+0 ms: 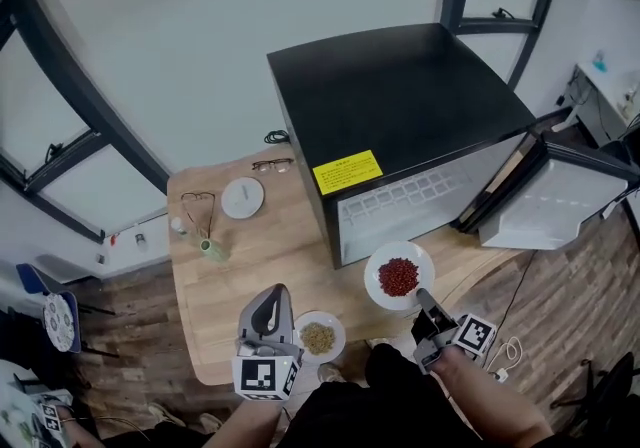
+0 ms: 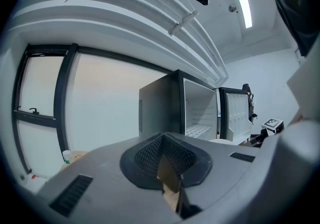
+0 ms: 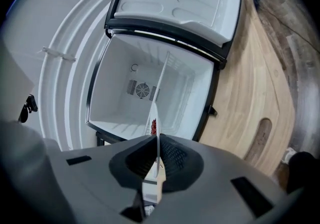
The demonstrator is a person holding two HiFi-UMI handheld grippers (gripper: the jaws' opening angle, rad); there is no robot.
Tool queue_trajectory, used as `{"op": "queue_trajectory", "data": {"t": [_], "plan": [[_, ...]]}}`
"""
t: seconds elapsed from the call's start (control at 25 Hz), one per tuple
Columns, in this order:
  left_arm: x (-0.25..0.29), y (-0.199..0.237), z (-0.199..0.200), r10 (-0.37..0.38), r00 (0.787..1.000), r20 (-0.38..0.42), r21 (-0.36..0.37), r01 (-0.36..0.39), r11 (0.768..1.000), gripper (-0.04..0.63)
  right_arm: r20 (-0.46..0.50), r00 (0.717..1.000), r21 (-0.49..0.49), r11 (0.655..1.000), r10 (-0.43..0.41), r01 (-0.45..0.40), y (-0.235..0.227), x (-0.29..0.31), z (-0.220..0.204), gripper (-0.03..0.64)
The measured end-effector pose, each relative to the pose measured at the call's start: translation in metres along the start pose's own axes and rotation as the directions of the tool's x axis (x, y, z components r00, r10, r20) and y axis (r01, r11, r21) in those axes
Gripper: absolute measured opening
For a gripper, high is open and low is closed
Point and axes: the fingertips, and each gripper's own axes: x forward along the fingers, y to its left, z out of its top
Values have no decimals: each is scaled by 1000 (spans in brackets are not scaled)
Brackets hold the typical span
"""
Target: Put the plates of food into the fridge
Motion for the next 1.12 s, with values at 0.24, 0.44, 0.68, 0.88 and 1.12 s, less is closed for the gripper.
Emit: {"op": "queue_trajectory", "data": {"t": [0.24,0.44,0.68,0.88,1.12], "plan": [[1,9,7,53,998,21,11,-53,999,4,-8,998,-72,995,66,-66,38,26,32,31],[12,7,12,68,997,31,1,-68,998,5,-32,999,-63,997,40,-42,46,49,53,32],[16,24,21,107,994,32,30,-108,994,5,-85,996,-66,997,29,-35,55,82,68,31],[15,39,21,163,986,18,24,-163,986,5,-118,993,-78,997,-15,5,54,113,77,32],[11,48,27,208,978,1,31,-208,978,5,-160,987,-127,992,-32,11,64,149,74,32]]}}
